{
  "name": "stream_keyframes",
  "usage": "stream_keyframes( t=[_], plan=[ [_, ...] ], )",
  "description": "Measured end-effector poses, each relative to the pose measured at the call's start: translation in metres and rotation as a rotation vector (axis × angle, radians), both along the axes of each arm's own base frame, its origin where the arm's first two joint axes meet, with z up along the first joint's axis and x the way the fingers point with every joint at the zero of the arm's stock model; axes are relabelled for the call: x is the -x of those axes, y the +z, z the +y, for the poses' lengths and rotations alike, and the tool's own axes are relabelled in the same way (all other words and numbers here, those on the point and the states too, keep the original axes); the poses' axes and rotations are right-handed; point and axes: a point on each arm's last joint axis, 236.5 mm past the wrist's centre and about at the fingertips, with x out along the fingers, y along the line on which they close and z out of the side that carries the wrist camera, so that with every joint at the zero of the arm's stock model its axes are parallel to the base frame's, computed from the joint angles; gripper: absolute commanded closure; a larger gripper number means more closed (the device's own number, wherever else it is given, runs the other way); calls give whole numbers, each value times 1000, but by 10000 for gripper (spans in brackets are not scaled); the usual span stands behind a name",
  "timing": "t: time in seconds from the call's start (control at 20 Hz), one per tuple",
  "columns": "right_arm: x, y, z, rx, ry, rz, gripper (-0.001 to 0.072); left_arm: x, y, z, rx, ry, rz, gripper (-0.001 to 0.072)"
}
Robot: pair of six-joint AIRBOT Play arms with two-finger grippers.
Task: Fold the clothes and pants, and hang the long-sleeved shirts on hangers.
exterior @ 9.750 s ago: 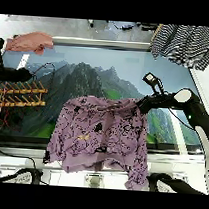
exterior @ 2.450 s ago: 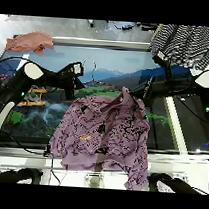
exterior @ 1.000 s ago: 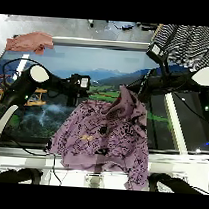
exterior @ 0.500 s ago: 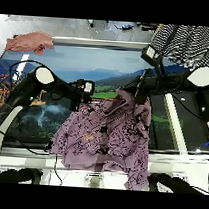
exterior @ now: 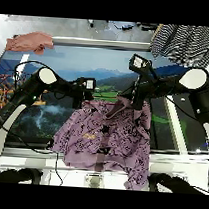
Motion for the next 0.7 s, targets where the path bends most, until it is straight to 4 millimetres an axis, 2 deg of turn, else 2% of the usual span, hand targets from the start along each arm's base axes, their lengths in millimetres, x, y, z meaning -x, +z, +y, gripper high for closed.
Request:
stream_keyframes(
  t=[0.05, 0.2, 0.35, 0.45, 0.6, 0.7],
  plan=[
    [0, -1, -1, 6, -1, -2, 632, 1, 0, 0, 1, 1, 6, 680],
    [-1, 0, -6, 26, -12, -16, 469, 2, 0, 0, 7, 7, 22, 680],
    [-9, 8, -18, 44, -99, -45, 459, 4, -1, -1, 10, 8, 38, 680],
    [-17, 16, -32, 55, -207, -61, 287, 4, -3, -1, 15, 19, 58, 680],
    [-26, 25, -53, 45, -393, -43, 269, 5, -4, -2, 23, 40, 86, 680],
    [-24, 23, -59, 33, -484, 9, 305, 3, -3, -3, 36, 68, 106, 680]
  ],
)
